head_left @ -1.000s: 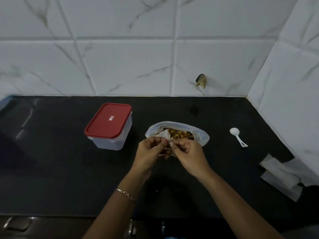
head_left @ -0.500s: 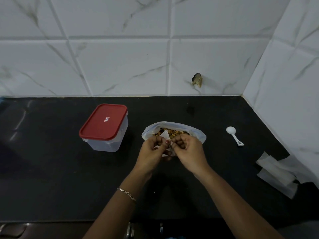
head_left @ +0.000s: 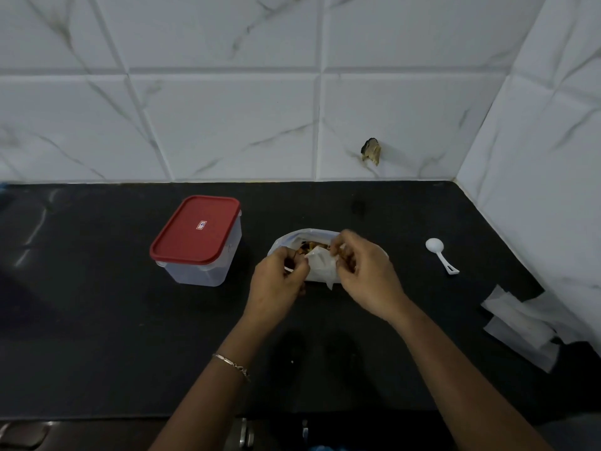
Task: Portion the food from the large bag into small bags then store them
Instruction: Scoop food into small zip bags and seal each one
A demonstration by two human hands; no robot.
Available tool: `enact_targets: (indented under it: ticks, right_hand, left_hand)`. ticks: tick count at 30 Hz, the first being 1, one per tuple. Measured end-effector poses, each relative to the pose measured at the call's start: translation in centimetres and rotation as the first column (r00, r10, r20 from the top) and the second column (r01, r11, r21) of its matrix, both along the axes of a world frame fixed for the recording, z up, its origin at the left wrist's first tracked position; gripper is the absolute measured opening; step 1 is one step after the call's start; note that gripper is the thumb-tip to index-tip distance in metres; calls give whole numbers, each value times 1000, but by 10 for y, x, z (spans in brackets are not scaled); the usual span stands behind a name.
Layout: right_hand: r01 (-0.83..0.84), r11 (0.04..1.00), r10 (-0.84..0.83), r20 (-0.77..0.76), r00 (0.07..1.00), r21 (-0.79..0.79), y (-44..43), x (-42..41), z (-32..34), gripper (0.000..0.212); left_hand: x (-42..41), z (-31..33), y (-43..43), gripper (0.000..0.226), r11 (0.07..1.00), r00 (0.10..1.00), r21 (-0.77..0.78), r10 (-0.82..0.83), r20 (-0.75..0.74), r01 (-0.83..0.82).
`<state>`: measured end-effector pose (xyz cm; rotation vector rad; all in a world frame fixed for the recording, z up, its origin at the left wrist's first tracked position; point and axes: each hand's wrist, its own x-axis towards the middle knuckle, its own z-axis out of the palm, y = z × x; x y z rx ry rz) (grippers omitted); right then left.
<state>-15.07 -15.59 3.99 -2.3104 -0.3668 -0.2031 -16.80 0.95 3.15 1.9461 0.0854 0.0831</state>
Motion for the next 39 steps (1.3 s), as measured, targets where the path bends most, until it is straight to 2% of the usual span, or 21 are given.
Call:
enact_targets:
  ticks: [2,5,9,15,18,19,20,23,25,27,29,31,33,35,37,39]
  right_hand:
    - [-35,976,43,32,999,-213,-1,0,4,19]
    - [62,949,-39,80,996,-309,0,1,7,20]
    - [113,957,-97,74,993,-266,4,2,9,18]
    - [90,986,-102,-76,992,-142,7,5,9,21]
    - [75,989,-88,-100,991,-125,6,4,15,23]
    - [72,988,-86,-107,990,-134,6,4,16,24]
    - [74,986,-91,-109,990,-149,6,3,18,24]
    - [115,968,-136,-82,987,-221,2,0,19,27]
    - [146,963,-164,-63,984,-227,-3,0,19,25]
    - [154,965,-173,-74,982,-212,-11,1,19,19]
    - [147,977,-163,-91,982,-154,-19,3,19,12]
    - [215,976,-213,-93,973,21,-30,6,14,15]
    - [381,883,-355,-142,924,273,-47,14,8,32]
    - [537,747,-485,-231,843,392,-73,26,-3,34]
    - [656,677,-599,-268,754,333,-105,38,-20,23]
    - [735,649,-692,-250,677,197,-135,49,-42,15]
  left_hand:
    - [0,5,2,9,995,999,90,-31,20,29]
    - [-2,11,1,12,970,991,219,-121,50,107]
    - [-4,13,-2,5,939,976,316,-181,125,134]
    - [2,-1,4,17,920,942,348,-263,207,181]
    - [7,-14,6,81,886,923,412,-322,211,215]
    - [9,-17,6,98,861,921,463,-334,199,212]
    - [13,-19,4,106,836,918,506,-347,191,210]
    - [22,-20,-3,93,831,910,514,-360,206,212]
    - [30,-19,-8,76,853,909,474,-355,220,219]
    - [38,-18,-14,69,867,904,435,-365,222,243]
    - [45,-20,-21,69,873,902,415,-369,223,254]
    - [51,-21,-30,64,884,900,390,-365,239,256]
    - [56,-20,-40,58,897,895,355,-364,257,263]
    - [58,-20,-47,56,902,890,322,-375,260,286]
    - [61,-22,-54,55,901,885,307,-388,259,305]
    - [63,-24,-60,55,897,879,307,-401,258,319]
